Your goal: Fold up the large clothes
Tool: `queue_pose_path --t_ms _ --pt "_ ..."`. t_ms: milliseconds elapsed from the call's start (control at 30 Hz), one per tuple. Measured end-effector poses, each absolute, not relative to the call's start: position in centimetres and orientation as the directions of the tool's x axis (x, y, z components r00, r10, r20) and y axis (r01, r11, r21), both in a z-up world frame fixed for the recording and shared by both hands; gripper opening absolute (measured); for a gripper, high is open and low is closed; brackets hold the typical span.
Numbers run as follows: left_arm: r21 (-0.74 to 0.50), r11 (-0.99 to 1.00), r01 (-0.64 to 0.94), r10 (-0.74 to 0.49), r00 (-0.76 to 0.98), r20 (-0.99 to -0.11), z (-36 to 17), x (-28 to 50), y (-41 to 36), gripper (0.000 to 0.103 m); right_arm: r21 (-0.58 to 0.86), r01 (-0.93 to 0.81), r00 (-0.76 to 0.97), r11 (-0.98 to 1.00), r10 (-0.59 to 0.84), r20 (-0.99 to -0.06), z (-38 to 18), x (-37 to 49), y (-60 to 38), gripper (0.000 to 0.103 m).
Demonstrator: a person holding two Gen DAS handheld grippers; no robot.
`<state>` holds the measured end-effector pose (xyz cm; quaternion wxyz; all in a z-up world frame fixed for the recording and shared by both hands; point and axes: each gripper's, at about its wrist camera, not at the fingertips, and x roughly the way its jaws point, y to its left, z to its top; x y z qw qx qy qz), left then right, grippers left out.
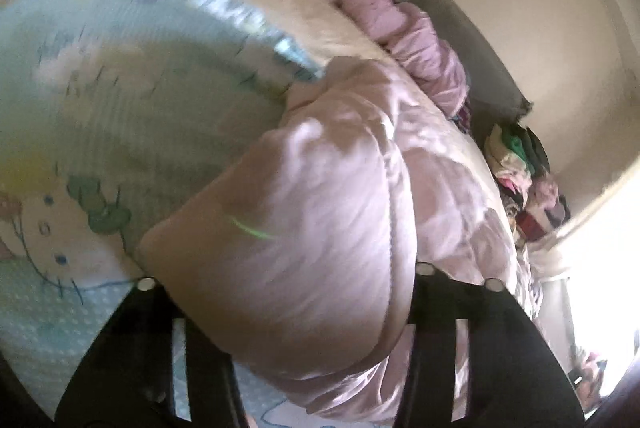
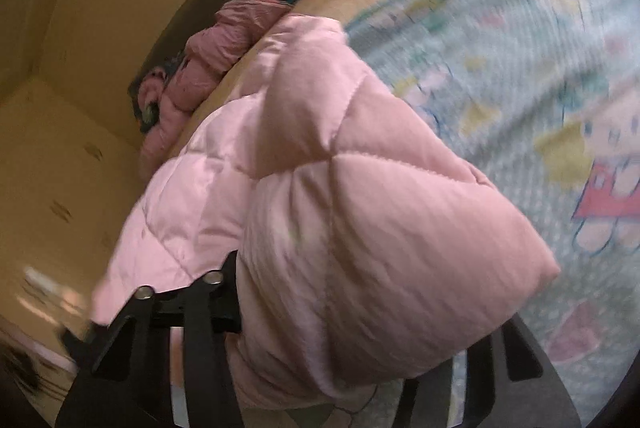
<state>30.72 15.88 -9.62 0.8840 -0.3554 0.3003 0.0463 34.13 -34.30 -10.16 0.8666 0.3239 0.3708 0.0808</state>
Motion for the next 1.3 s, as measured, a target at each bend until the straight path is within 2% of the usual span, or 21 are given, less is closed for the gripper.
queue_pose_path --t_ms 133,233,400,733,1300 --pt "-0.559 0.784 -0.271 -0.108 0.826 -0.553 -8.4 30.4 15.4 0.031 0.498 0.034 0.741 0.867 0.312 -0.594 -7.8 33.6 -32.6 0.032" --pt "-0.504 0.828 -0.246 -0.084 0.834 -0.545 -7.2 29.7 14.8 0.030 0.421 -0.012 0.764 0.907 0.280 -0.581 -6.0 32.6 -31.3 0.029" --pt "-0.478 0.850 -0.219 -0.071 0.853 -0.517 -5.3 27.6 15.0 0.029 0.333 -0.091 0.791 0.939 0.271 -0.548 -3.5 31.0 -29.8 0.028" --pt "-0.448 0.864 -0.227 -0.036 0.861 -0.507 -3.7 23.7 14.3 0.029 0.303 -0.157 0.809 0.940 0.298 -0.506 -0.9 26.7 -29.5 0.028" --pt "-0.392 0.888 -0.240 0.005 0.859 -0.513 -4.2 16.2 13.4 0.029 0.366 -0.154 0.797 0.918 0.334 -0.503 -1.3 19.8 -31.5 0.028"
